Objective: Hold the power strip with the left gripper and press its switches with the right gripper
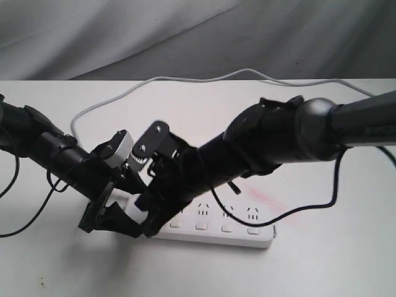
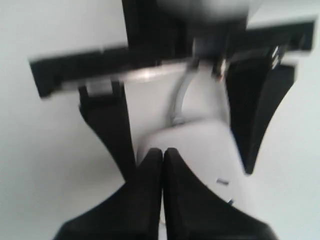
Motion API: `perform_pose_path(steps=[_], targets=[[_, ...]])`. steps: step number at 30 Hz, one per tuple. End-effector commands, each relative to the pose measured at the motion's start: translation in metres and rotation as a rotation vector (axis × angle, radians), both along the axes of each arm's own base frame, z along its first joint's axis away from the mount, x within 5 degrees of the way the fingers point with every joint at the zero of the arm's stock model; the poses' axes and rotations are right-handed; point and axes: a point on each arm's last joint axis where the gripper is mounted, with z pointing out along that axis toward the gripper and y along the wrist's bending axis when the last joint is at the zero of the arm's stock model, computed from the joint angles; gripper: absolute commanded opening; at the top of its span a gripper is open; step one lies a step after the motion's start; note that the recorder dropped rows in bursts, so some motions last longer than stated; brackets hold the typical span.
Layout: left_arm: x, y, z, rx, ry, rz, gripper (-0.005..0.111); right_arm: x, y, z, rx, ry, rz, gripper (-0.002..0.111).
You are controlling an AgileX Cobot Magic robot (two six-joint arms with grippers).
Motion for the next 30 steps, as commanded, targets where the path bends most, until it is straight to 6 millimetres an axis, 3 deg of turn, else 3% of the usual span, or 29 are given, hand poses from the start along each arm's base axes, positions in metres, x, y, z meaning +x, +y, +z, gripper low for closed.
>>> perform_pose_path(steps=[1, 4, 8, 17, 30], targets=[[-0.006, 0.016, -0.035, 0.23, -0.018, -0.055, 0.058, 0.007, -0.014, 0.046, 0.103, -0.097, -0.035, 0.0], [-0.006, 0.016, -0.035, 0.23, -0.018, -0.055, 0.058, 0.011, -0.023, 0.053, 0.101, -0.099, -0.036, 0.0], [-0.006, 0.017, -0.035, 0.231, -0.019, -0.055, 0.058, 0.01, -0.027, 0.046, 0.02, -0.088, -0.017, 0.0], [-0.006, 0.017, -0.035, 0.231, -0.019, -0.055, 0.058, -0.001, -0.033, -0.014, -0.096, 0.066, -0.002, 0.0], [-0.006, 0.017, -0.035, 0.231, -0.019, -0.055, 0.058, -0.002, -0.035, -0.031, -0.147, 0.086, 0.035, 0.0]])
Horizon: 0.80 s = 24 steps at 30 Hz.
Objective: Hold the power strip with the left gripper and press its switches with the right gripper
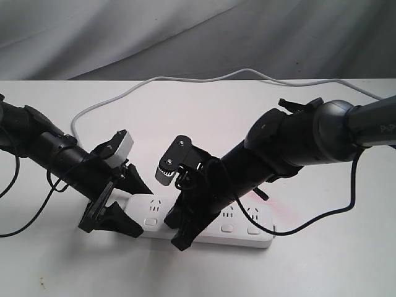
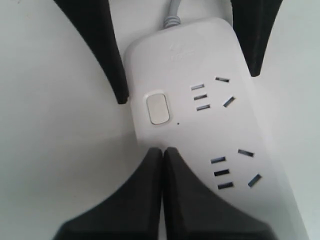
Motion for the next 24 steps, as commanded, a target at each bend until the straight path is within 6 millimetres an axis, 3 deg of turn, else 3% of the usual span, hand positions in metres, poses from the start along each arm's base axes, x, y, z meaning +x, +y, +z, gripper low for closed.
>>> perform_pose_path(steps=[1, 15, 19, 24], targets=[[-0.006, 0.017, -0.035, 0.231, -0.019, -0.055, 0.058, 0.0, -0.002, -0.004, -0.021, -0.014, 0.013, 0.0], [-0.006, 0.017, -0.035, 0.231, -0.019, -0.055, 0.058, 0.0, -0.008, -0.02, -0.085, -0.03, 0.001, 0.0], [-0.006, 0.016, -0.035, 0.23, -0.018, -0.055, 0.058, -0.009, 0.0, -0.035, -0.106, 0.007, 0.024, 0.0], [-0.006, 0.016, -0.035, 0.23, -0.018, -0.055, 0.058, -0.014, 0.005, -0.035, -0.102, 0.01, 0.037, 0.0]])
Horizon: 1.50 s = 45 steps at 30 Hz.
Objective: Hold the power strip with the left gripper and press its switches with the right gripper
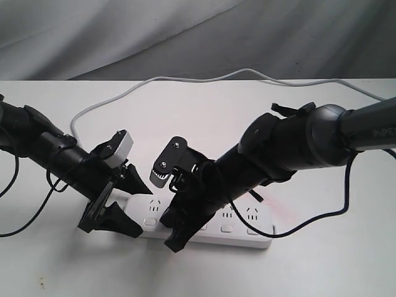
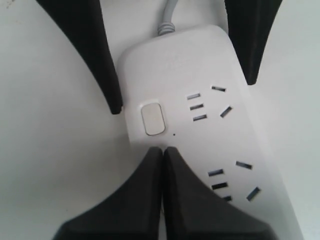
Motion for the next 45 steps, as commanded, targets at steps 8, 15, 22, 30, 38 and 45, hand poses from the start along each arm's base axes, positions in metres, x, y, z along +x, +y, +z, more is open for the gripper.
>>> perform_pose_path(steps=[8, 15, 22, 30, 38, 45], targets=[[-0.006, 0.016, -0.035, 0.228, -0.018, -0.054, 0.058, -0.001, -0.013, -0.026, -0.112, 0.032, 0.01, 0.0], [-0.006, 0.016, -0.035, 0.228, -0.018, -0.054, 0.058, 0.0, -0.003, 0.023, 0.044, -0.073, -0.028, 0.0], [-0.006, 0.016, -0.035, 0.228, -0.018, -0.054, 0.058, 0.012, -0.036, 0.103, 0.164, -0.245, -0.092, 0.0], [-0.006, 0.016, -0.035, 0.228, -0.018, -0.054, 0.058, 0.006, -0.066, 0.083, 0.026, -0.178, -0.104, 0.0], [-0.006, 0.016, -0.035, 0.228, -0.018, -0.054, 0.058, -0.007, -0.073, 0.061, -0.002, -0.131, -0.128, 0.0], [-0.006, 0.016, -0.035, 0.228, -0.018, -0.054, 0.058, -0.011, -0.06, 0.036, -0.014, -0.073, -0.079, 0.0]])
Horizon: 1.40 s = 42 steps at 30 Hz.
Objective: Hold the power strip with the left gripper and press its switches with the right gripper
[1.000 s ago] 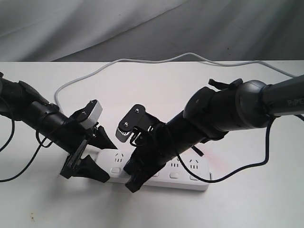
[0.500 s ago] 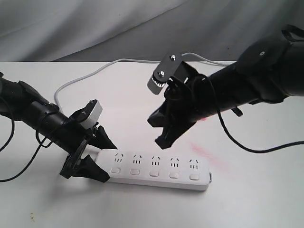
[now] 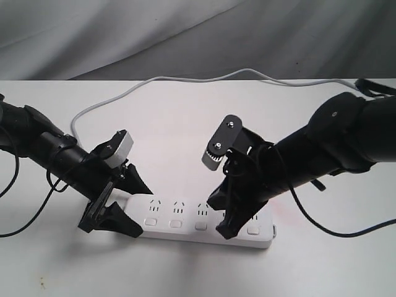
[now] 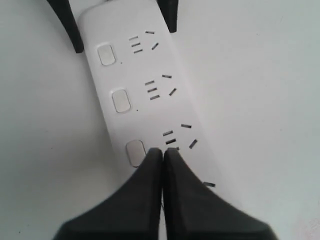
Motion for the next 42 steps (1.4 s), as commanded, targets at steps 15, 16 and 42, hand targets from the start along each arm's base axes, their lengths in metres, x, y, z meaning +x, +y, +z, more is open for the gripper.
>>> perform_pose_path(steps=[15, 16, 42], targets=[[-0.006, 0.016, -0.035, 0.227, -0.018, -0.052, 0.058, -0.004, 0.019, -0.041, -0.021, 0.061, 0.049, 0.0], [-0.006, 0.016, -0.035, 0.227, -0.018, -0.052, 0.058, -0.004, 0.019, -0.042, -0.02, 0.063, 0.046, 0.0], [-0.006, 0.016, -0.035, 0.229, -0.019, -0.052, 0.058, -0.004, 0.004, 0.05, 0.136, -0.2, -0.031, 0.0]])
